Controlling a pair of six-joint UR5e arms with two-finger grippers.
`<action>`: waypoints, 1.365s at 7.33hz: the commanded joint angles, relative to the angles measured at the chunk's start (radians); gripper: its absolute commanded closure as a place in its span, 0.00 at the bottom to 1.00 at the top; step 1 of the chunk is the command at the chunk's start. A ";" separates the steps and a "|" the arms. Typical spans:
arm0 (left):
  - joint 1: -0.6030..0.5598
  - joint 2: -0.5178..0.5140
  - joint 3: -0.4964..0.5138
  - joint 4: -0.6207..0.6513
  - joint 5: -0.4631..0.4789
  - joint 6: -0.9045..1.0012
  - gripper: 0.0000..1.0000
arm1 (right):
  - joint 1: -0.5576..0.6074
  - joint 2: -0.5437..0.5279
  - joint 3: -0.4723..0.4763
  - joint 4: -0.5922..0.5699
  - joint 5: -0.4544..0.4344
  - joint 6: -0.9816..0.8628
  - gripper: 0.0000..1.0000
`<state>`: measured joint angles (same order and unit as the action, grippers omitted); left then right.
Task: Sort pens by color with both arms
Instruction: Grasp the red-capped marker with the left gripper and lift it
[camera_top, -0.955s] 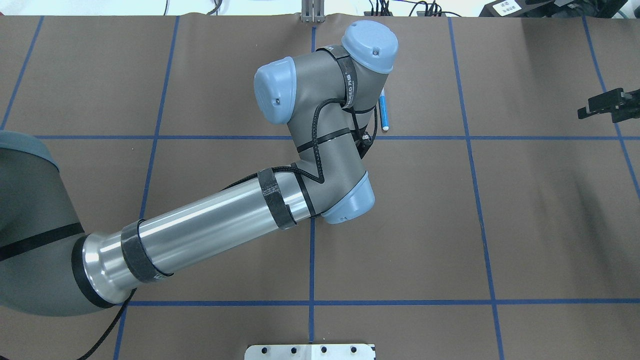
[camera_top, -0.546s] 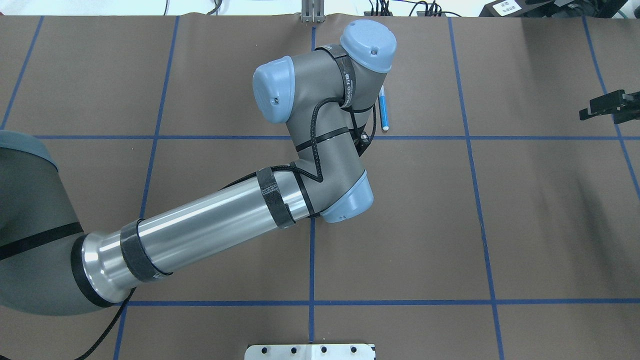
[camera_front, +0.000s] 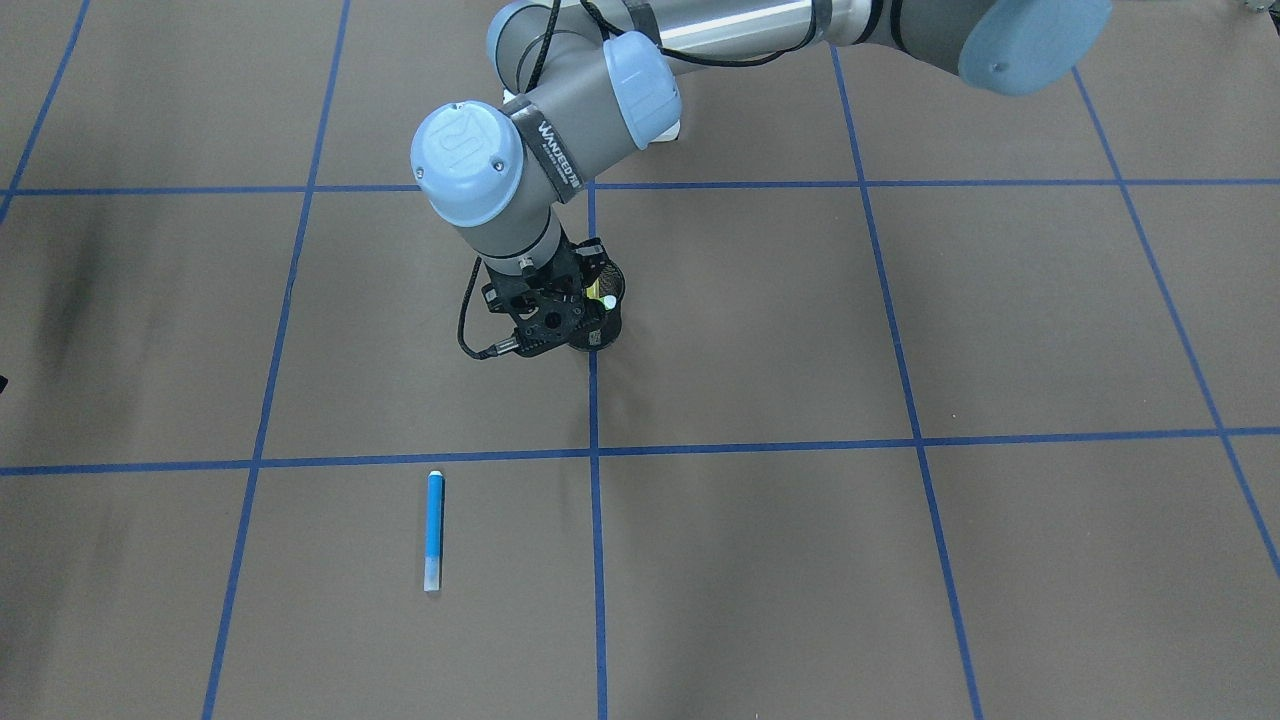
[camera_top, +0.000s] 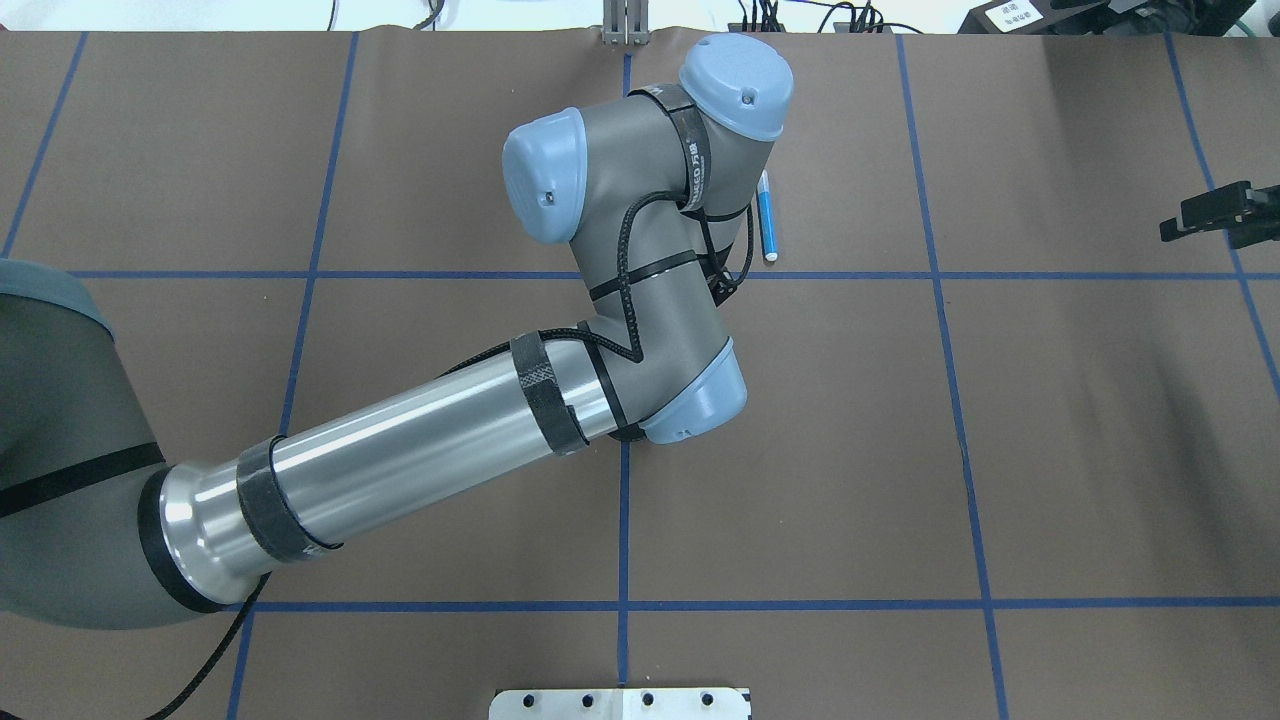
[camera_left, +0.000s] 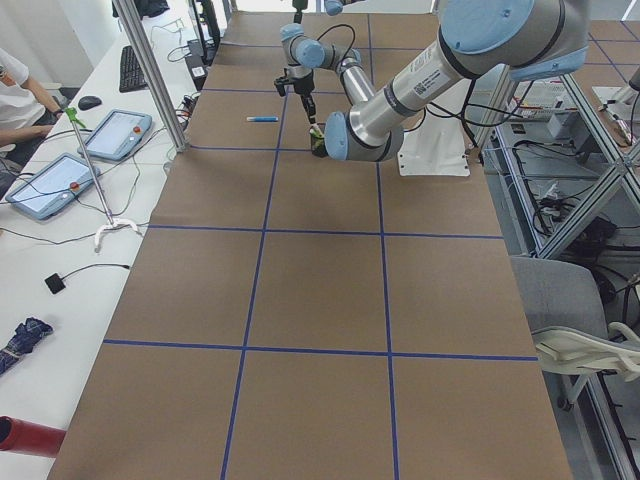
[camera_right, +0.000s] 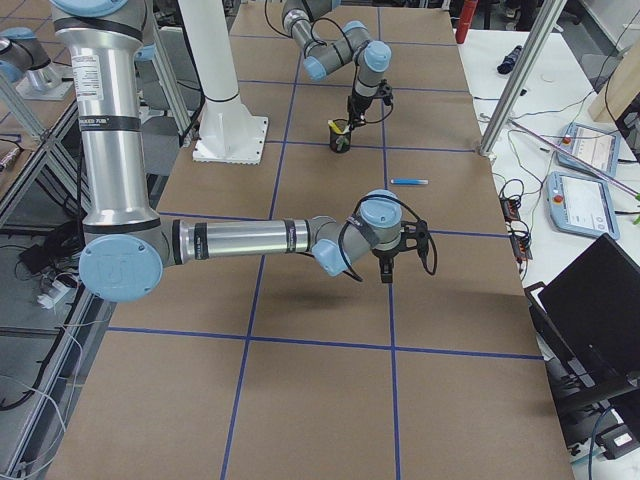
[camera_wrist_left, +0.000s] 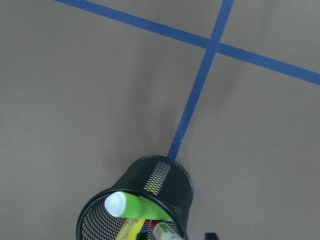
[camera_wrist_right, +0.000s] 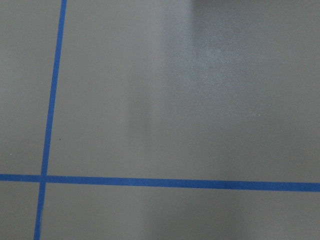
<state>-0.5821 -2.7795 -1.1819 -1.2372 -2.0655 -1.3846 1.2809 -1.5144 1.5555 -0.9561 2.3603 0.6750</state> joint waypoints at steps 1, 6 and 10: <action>-0.018 0.041 -0.159 0.094 -0.002 0.004 1.00 | 0.000 -0.001 0.000 0.002 -0.004 0.000 0.01; -0.077 0.141 -0.487 -0.030 0.153 0.048 1.00 | 0.000 0.005 0.003 0.005 -0.032 0.002 0.01; -0.071 0.205 -0.288 -0.572 0.541 0.076 1.00 | 0.000 0.008 0.012 0.007 -0.053 0.003 0.01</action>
<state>-0.6551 -2.5772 -1.5479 -1.6636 -1.6502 -1.3229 1.2809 -1.5073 1.5673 -0.9508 2.3114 0.6786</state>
